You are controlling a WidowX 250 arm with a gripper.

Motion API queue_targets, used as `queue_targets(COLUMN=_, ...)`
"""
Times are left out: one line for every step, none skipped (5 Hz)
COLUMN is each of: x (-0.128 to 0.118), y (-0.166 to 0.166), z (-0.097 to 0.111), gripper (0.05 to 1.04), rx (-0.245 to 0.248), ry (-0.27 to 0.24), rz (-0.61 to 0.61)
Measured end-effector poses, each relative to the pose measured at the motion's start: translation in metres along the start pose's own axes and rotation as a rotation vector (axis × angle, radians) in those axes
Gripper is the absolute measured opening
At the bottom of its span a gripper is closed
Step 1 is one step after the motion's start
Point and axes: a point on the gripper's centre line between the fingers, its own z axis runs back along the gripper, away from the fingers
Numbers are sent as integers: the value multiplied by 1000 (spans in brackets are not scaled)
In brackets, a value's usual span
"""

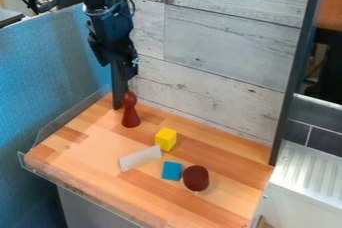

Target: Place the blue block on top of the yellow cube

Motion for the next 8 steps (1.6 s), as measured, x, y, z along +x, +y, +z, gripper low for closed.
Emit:
queue_targets(x=-6, y=-4, z=-13, gripper=999, rx=-26, ry=28, rz=10)
queue_targets(x=-16, y=-6, z=-24, gripper=999, rx=-16, ry=50, rz=45)
queue_targets(x=-24, y=-14, z=-33, gripper=999, rx=-13, ry=72, rz=49)
queue_targets(x=-28, y=-29, z=-43, gripper=999, rx=-7, ry=111, rz=72)
queue_targets(x=-28, y=-45, z=-51, gripper=999, rx=9, ry=138, rz=86)
queue_targets(x=-26, y=-61, z=-67, gripper=999, rx=-15, ry=170, rz=154)
queue_targets(x=-23, y=-74, z=-83, gripper=999, rx=-9, ry=172, rz=233)
queue_targets(x=-25, y=-77, z=-98, gripper=999, rx=31, ry=173, rz=357)
